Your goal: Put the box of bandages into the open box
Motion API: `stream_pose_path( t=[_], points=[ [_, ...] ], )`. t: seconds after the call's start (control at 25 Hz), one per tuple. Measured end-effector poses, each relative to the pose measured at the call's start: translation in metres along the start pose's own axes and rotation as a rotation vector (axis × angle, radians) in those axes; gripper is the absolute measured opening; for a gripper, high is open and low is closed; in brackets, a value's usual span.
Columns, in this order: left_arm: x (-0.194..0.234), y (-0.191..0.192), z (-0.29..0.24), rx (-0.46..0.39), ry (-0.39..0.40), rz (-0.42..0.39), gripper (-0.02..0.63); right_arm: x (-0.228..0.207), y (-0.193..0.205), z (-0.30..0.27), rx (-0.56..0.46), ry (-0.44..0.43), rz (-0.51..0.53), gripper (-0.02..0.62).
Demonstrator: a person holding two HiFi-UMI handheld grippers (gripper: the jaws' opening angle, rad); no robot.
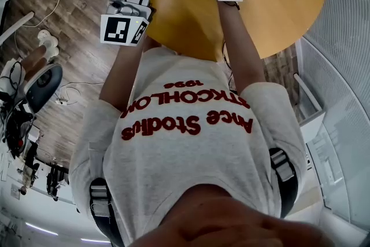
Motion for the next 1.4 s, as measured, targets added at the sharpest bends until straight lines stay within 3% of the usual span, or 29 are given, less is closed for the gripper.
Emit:
stream_pose_path(
  t=[0.16,0.36,0.4,0.48,0.6,0.76,1.16,1.4],
  points=[
    [-0.001,-0.002,-0.001,-0.004,0.0,-0.003,0.006,0.0,0.002,0.001,0.01,-0.008,0.016,0.36],
    [0.006,-0.005,-0.001,-0.015,-0.008,-0.016,0.006,0.002,-0.008,0.011,-0.074,-0.061,-0.033,0.356],
    [0.007,-0.006,0.0,-0.019,-0.012,-0.019,0.006,0.003,-0.011,0.016,-0.101,-0.066,-0.036,0.32],
    [0.009,-0.009,0.0,-0.028,-0.018,-0.025,0.006,0.005,-0.019,0.028,-0.165,-0.065,-0.039,0.148],
    [0.012,-0.011,0.001,-0.045,-0.018,-0.037,0.006,0.008,-0.029,0.043,-0.248,-0.101,-0.067,0.014],
    [0.014,-0.016,0.006,-0.061,-0.028,-0.047,0.006,0.015,-0.041,0.068,-0.318,-0.164,-0.109,0.008],
    [0.01,-0.045,0.011,-0.129,-0.005,-0.087,0.006,0.032,-0.07,0.135,-0.473,-0.158,-0.082,0.008],
    [-0.005,-0.06,0.02,-0.161,0.025,-0.115,0.006,0.036,-0.067,0.175,-0.525,-0.138,-0.081,0.008]
  ],
)
Point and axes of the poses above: the fingertips, and each gripper's own axes: z backward along the fingers, x to its left, y out of its underside, the point moved 10 cm from there along z, backward along the fingers, and after that the axes turned 11 degrees about -z, right-handed, at the moved point
